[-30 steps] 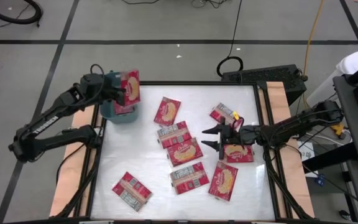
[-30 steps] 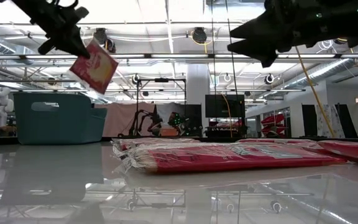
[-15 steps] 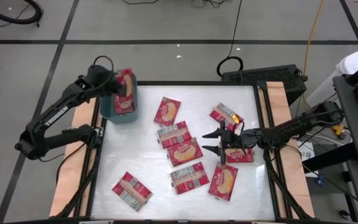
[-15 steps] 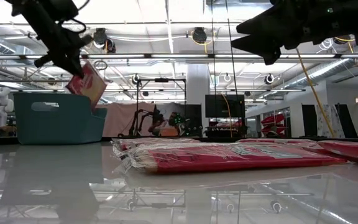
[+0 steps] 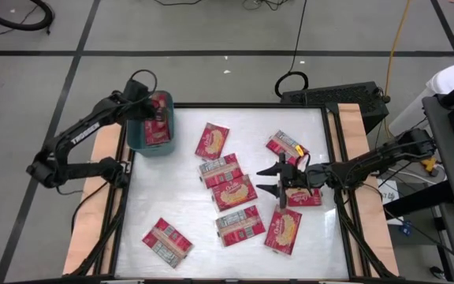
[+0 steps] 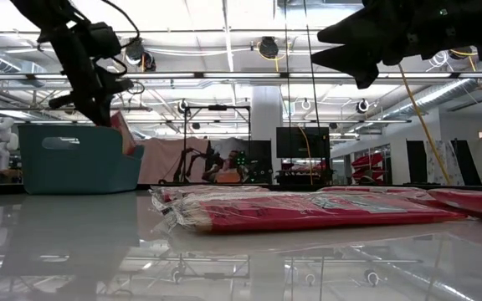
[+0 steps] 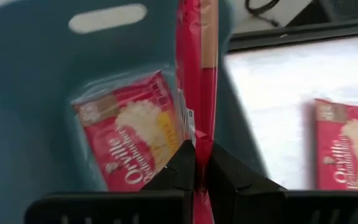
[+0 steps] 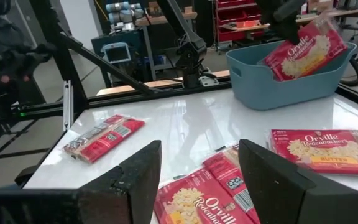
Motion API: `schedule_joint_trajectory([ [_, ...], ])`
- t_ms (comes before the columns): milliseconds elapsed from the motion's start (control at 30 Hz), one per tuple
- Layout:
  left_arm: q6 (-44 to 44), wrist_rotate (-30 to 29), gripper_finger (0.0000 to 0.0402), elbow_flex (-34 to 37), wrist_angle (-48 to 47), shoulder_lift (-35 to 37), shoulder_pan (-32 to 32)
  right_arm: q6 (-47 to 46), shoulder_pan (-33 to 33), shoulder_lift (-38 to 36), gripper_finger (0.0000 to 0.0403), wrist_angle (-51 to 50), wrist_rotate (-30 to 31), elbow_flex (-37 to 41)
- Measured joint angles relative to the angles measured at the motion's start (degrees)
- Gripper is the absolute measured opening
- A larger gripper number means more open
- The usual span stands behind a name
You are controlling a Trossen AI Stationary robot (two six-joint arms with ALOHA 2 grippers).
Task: Sort popcorn bags into baskets
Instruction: Stack the red popcorn bag on top of the other red popcorn bag into the blue bin
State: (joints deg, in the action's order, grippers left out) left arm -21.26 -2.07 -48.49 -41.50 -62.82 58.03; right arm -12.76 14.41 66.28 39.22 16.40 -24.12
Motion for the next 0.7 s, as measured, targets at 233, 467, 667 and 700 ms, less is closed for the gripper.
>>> schedule_joint_trajectory([
  [233, -0.43, -1.91, 0.0021, 0.0, -1.25, -1.7, 0.39, -0.06, 0.0, 0.0, 0.0206, 0.0, 0.04, 0.0],
  [467, -0.41, -2.92, 0.004, 0.0, -1.31, -1.85, 0.18, -0.06, 0.0, 0.0, 0.0206, 0.44, 0.07, 0.0],
  [667, -0.51, -6.7, 0.008, 0.0, -1.54, -3.63, -1.46, -0.06, 0.0, 0.0, 0.0206, 0.87, 0.07, 0.0],
  [700, -0.77, -7.46, 0.0083, 0.0, -1.6, -4.04, -1.68, -0.06, 0.0, 0.0, 0.0206, 0.88, 0.04, 0.0],
])
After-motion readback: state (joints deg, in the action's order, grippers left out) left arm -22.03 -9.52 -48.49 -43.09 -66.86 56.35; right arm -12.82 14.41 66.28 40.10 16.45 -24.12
